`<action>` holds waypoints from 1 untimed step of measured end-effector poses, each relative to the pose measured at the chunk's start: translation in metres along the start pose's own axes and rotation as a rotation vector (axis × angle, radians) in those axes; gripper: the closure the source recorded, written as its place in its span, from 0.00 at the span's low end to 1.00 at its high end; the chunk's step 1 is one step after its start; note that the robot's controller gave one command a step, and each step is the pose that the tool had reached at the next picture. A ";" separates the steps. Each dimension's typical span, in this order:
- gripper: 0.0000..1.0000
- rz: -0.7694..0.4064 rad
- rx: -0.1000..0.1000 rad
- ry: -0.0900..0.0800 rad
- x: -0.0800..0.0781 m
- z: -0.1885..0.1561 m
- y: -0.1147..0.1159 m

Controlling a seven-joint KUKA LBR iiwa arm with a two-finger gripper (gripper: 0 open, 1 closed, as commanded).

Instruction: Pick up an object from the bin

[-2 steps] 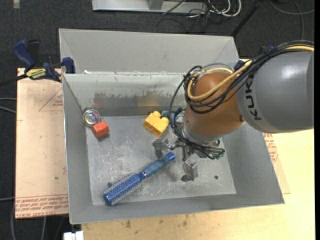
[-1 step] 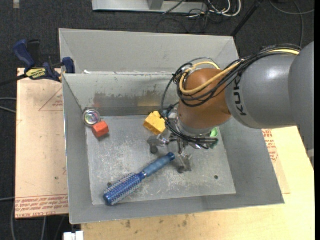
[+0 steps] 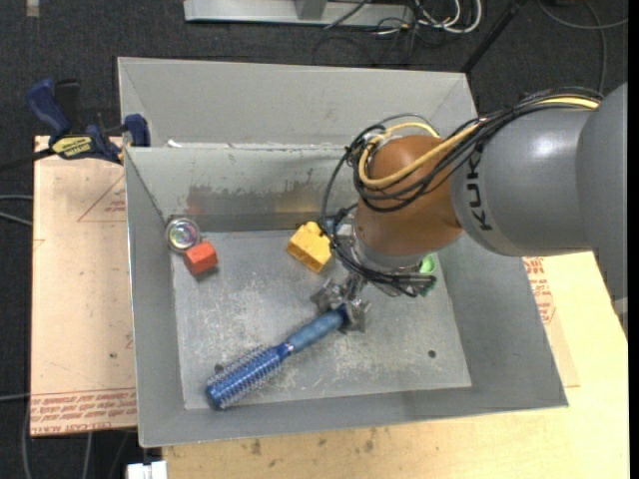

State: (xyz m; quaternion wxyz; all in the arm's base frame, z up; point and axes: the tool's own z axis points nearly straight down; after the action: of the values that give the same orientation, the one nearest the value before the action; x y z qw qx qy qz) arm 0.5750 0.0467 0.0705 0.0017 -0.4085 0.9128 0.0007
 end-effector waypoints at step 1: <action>1.00 0.000 0.000 0.000 0.000 0.000 0.000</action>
Offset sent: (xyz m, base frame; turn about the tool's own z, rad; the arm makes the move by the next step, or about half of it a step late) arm 0.0000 0.0000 0.0000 0.0000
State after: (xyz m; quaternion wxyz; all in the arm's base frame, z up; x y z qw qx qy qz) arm 0.5750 0.0467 0.0704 0.0016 -0.4085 0.9128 0.0008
